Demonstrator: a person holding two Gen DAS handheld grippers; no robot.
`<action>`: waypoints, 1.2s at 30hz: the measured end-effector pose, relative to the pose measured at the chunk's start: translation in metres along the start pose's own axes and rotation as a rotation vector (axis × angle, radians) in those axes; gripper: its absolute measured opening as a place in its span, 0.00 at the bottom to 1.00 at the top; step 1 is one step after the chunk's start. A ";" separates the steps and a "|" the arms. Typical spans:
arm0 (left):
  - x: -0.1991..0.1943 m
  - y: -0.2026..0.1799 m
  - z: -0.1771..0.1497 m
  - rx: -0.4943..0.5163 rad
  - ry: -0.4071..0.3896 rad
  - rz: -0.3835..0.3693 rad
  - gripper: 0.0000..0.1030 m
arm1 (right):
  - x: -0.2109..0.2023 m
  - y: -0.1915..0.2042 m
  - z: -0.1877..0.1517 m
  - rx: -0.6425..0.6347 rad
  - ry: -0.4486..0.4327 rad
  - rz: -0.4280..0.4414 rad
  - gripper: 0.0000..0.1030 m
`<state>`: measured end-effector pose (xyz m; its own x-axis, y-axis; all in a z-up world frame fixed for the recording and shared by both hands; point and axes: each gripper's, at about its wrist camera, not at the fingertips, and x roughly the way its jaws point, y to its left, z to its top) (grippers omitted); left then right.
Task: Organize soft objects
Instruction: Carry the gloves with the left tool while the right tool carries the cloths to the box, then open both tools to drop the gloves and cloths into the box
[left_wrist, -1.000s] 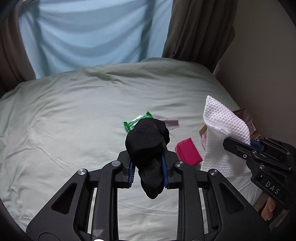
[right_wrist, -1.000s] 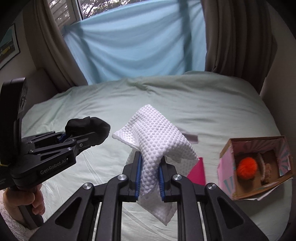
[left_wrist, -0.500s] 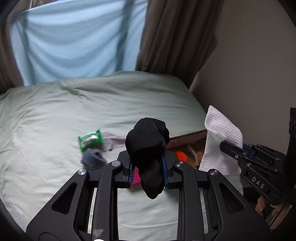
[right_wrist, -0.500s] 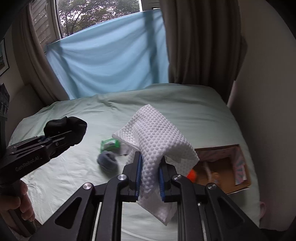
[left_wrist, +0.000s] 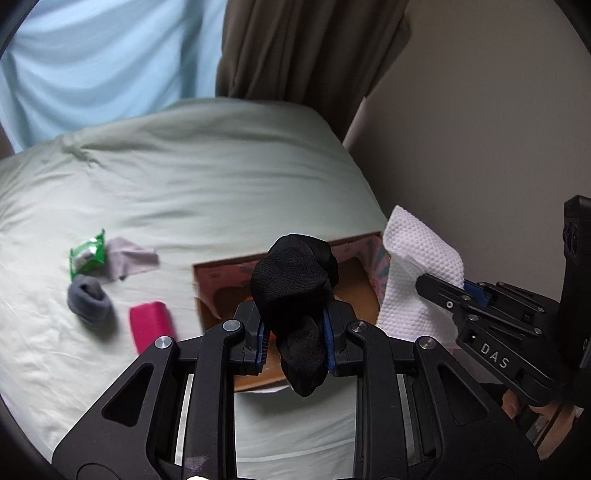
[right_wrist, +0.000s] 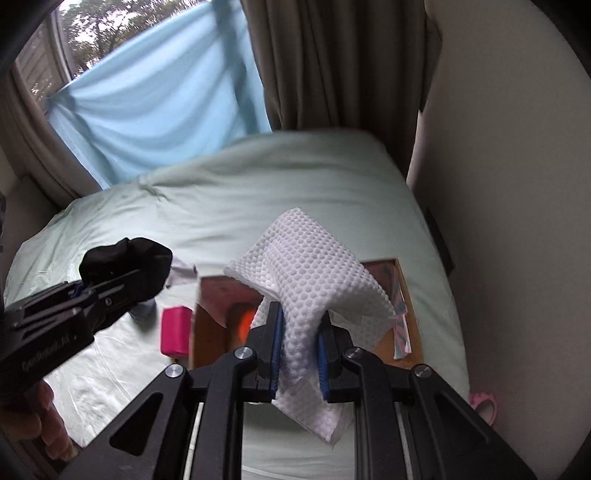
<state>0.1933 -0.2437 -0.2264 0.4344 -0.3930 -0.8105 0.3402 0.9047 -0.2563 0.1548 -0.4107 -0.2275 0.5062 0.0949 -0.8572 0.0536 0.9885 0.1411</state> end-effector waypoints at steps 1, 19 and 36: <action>0.008 -0.006 -0.001 0.000 0.015 0.002 0.20 | 0.008 -0.007 0.001 0.004 0.018 -0.004 0.15; 0.155 -0.031 -0.024 0.042 0.327 0.032 0.20 | 0.130 -0.086 0.007 0.180 0.290 0.060 0.15; 0.151 -0.020 -0.027 0.108 0.356 0.085 1.00 | 0.146 -0.091 0.003 0.256 0.308 0.121 0.96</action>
<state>0.2296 -0.3168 -0.3577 0.1542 -0.2186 -0.9636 0.4098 0.9015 -0.1389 0.2264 -0.4870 -0.3636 0.2426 0.2774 -0.9296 0.2417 0.9107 0.3349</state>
